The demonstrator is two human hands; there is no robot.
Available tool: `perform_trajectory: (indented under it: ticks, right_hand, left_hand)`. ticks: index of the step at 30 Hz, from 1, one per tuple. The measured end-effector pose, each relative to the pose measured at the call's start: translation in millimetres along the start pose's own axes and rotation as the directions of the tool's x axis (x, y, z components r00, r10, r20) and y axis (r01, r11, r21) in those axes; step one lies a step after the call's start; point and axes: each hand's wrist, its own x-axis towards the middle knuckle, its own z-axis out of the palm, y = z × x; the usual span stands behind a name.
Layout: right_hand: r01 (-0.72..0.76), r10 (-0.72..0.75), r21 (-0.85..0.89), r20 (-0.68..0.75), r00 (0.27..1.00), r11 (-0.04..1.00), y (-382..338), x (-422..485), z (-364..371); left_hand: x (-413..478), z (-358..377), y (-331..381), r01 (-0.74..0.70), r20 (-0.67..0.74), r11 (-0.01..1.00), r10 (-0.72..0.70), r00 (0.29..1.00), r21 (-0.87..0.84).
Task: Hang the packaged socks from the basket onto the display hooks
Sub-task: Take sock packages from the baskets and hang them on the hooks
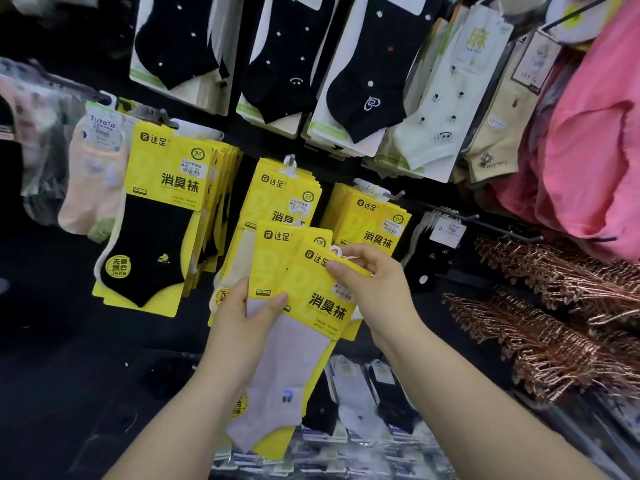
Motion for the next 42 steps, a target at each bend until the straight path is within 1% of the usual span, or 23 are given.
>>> perform_trajectory:
  ticks: [3,7,10,14,17,19,22,25,27,30,31,33,35,37,39,40,42]
  right_hand:
    - [0.041,-0.042,0.137,0.005,0.999,0.99,0,-3,-1]
    - [-0.008,0.023,0.285,-0.05,0.998,0.959,-2,4,-4]
    - [-0.035,0.071,0.299,-0.113,0.991,0.954,-4,16,-12]
    - [-0.015,0.107,0.27,-0.331,0.937,0.963,-9,48,-34]
    - [-0.011,0.122,0.278,-0.386,0.914,0.961,-17,72,-42]
    - [-0.008,0.112,0.263,-0.381,0.918,0.965,-20,85,-41]
    - [-0.044,0.122,0.224,-0.348,0.93,0.974,-18,97,-36]
    - [-0.052,0.118,0.181,-0.379,0.918,0.982,-13,102,-35]
    - [-0.033,0.088,0.137,-0.423,0.902,0.99,-10,102,-38]
    - [-0.036,-0.016,-0.091,-0.515,0.857,0.995,0,94,-40]
    - [-0.026,-0.053,-0.144,-0.516,0.855,0.989,3,86,-38]
    - [0.023,-0.102,-0.182,-0.438,0.893,0.983,7,67,-30]
    - [0.058,-0.108,-0.189,-0.263,0.959,0.98,6,47,-18]
    - [0.048,-0.059,-0.173,-0.061,0.996,0.984,3,31,-6]
    - [0.01,-0.004,-0.078,0.072,0.997,0.997,0,21,2]
    - [-0.009,0.009,0.003,0.102,0.995,1.0,-1,19,4]
    - [-0.024,0.012,0.139,0.086,0.996,0.99,-2,15,4]
  left_hand:
    - [0,1,0,0.002,0.024,1.0,-0.001,1.0,-0.015]
    - [1,4,0,-0.022,0.036,1.0,0.022,0.999,-0.015]
    - [1,7,-1,-0.041,0.029,0.999,0.041,0.999,0.002]
    - [3,5,-5,-0.013,-0.043,1.0,0.012,0.999,-0.014]
    - [6,1,-6,0.004,-0.042,1.0,-0.005,0.999,-0.005]
    - [7,-1,-6,0.009,-0.04,1.0,-0.009,0.999,0.003]
    - [9,-3,-6,0.033,-0.035,0.999,-0.033,0.999,0.002]
    - [9,-3,-3,0.049,-0.032,0.999,-0.048,0.998,0.021]
    - [7,-3,-1,0.01,-0.05,0.998,-0.007,0.999,0.062]
    - [6,-5,1,-0.096,-0.13,0.973,0.125,0.984,0.208]
    - [6,-6,2,-0.119,-0.143,0.964,0.157,0.977,0.239]
    - [7,-7,4,-0.129,-0.135,0.96,0.166,0.977,0.249]
    - [7,-4,6,-0.098,-0.095,0.968,0.123,0.988,0.229]
    - [6,0,9,-0.065,-0.021,0.981,0.07,0.997,0.184]
    - [3,5,10,-0.039,0.061,0.991,0.031,0.998,0.126]
    - [2,8,11,-0.031,0.106,0.995,0.021,0.994,0.092]
    - [-2,13,12,-0.033,0.191,0.998,0.024,0.981,0.044]
